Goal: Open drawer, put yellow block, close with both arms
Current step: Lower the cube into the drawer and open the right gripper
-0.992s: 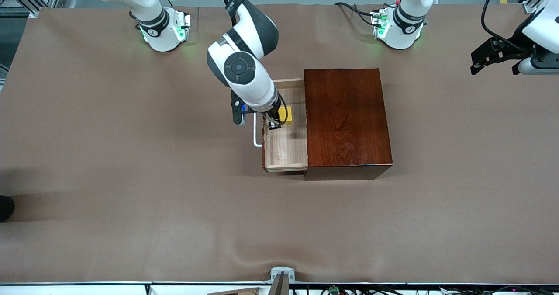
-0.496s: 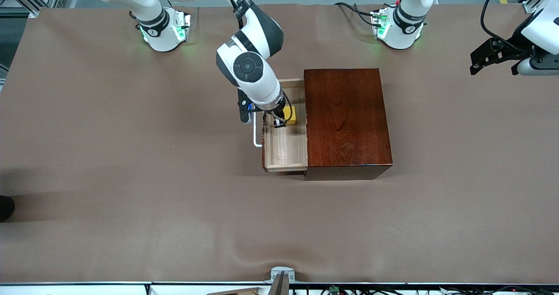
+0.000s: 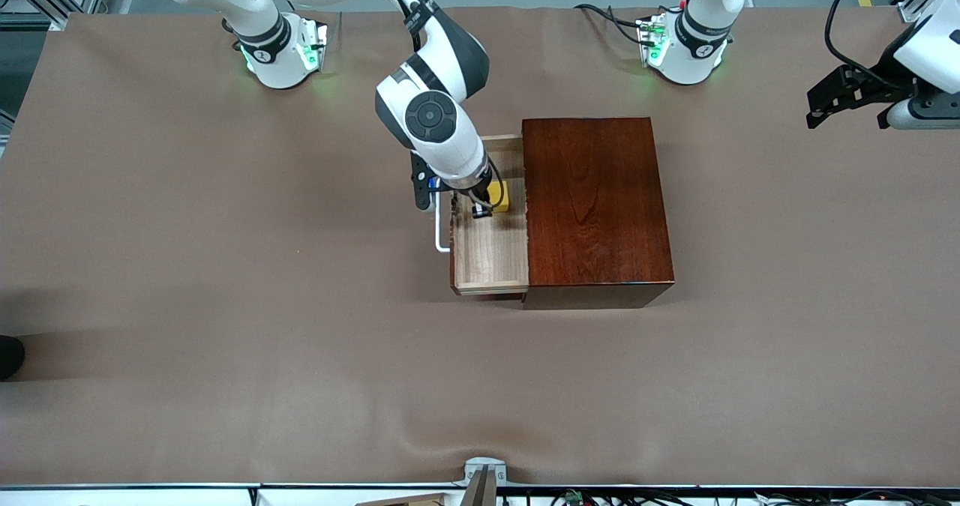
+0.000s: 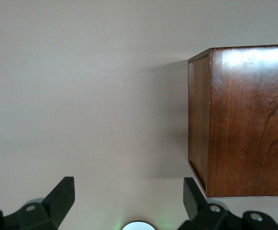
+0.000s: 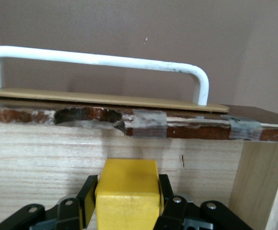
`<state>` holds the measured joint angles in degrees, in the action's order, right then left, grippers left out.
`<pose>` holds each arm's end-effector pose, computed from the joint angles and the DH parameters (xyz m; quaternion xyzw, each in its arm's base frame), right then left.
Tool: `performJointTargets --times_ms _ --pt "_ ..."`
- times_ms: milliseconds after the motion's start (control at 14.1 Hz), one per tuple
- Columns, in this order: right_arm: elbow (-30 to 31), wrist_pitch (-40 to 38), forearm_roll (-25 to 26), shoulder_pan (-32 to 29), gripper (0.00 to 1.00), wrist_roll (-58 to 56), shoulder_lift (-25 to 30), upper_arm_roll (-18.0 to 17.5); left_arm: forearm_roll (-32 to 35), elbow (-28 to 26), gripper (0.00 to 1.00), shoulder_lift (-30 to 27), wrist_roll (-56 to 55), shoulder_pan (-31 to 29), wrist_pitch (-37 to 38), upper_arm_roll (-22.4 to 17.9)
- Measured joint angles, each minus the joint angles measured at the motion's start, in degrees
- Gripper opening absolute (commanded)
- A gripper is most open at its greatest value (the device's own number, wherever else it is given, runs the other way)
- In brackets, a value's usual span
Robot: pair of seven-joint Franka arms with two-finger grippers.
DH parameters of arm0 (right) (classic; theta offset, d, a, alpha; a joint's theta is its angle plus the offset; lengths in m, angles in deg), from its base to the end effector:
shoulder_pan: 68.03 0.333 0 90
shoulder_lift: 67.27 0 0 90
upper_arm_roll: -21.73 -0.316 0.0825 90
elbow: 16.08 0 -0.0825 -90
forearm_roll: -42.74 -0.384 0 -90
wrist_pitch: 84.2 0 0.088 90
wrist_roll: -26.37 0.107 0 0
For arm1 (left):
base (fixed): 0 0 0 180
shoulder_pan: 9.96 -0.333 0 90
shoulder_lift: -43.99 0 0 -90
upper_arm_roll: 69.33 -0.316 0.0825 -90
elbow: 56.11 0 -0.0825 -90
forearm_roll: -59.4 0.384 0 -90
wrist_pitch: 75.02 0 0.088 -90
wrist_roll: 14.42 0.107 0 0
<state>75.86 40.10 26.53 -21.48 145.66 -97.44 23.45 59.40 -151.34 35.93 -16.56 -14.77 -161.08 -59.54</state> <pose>0.4812 0.4975 0.3282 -0.7435 0.6592 0.1068 0.0345 0.5009 -0.0504 0.6490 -0.9996 0.0238 0.0099 0.0126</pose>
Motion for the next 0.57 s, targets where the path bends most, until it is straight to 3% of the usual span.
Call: performJointTargets --times_ms 213,567 --pt "-0.13 -0.59 0.0 -0.15 1.0 0.07 -0.13 0.69 0.0 0.01 1.0 0.0 0.0 0.01 0.0 0.17" --pt "-5.85 -10.44 0.0 -2.77 1.0 0.07 -0.02 1.5 0.0 0.64 1.0 0.1 -0.04 0.2 -0.02 0.49"
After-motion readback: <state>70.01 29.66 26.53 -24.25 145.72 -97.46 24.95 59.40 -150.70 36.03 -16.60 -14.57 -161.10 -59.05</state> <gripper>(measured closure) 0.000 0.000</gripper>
